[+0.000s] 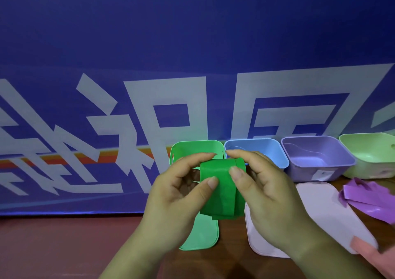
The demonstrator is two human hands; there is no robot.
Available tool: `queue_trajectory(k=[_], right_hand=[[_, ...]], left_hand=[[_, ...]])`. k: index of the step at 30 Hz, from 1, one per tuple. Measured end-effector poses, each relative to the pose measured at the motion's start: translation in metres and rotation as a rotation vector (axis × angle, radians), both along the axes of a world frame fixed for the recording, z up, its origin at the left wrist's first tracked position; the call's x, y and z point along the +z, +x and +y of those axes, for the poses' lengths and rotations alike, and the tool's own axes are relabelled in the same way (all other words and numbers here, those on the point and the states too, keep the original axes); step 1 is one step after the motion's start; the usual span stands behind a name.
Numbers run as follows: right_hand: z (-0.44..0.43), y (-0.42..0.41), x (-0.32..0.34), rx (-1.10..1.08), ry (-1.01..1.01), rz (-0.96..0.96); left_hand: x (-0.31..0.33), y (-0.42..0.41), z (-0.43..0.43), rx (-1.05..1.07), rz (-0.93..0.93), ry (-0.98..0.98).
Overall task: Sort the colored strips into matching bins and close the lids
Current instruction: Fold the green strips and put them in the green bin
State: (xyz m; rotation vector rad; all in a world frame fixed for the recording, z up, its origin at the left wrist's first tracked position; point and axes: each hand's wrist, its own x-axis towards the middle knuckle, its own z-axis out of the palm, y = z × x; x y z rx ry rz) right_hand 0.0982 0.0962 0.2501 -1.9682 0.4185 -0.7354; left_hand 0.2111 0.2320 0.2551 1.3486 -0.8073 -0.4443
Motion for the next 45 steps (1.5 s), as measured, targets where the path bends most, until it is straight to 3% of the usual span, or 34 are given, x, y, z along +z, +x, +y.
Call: queue_trajectory(k=[13,21,30,45], right_hand=[[0.013,0.007,-0.009,-0.028,-0.093,-0.09],[0.015,0.013,-0.007,-0.041,-0.04,-0.093],[0.018,0.015,-0.003,-0.043,0.119,-0.08],[0.017,0.008,-0.005,-0.037,-0.198,-0.026]], left_hand=[[0.001,-0.014,-0.008,0.005,0.033,0.003],[-0.002,-0.016,-0.006,0.07,-0.309,0.187],[-0.005,-0.014,-0.005,0.064,-0.45,0.231],[0.0,-0.014,-0.01,0.034,-0.002,0.098]])
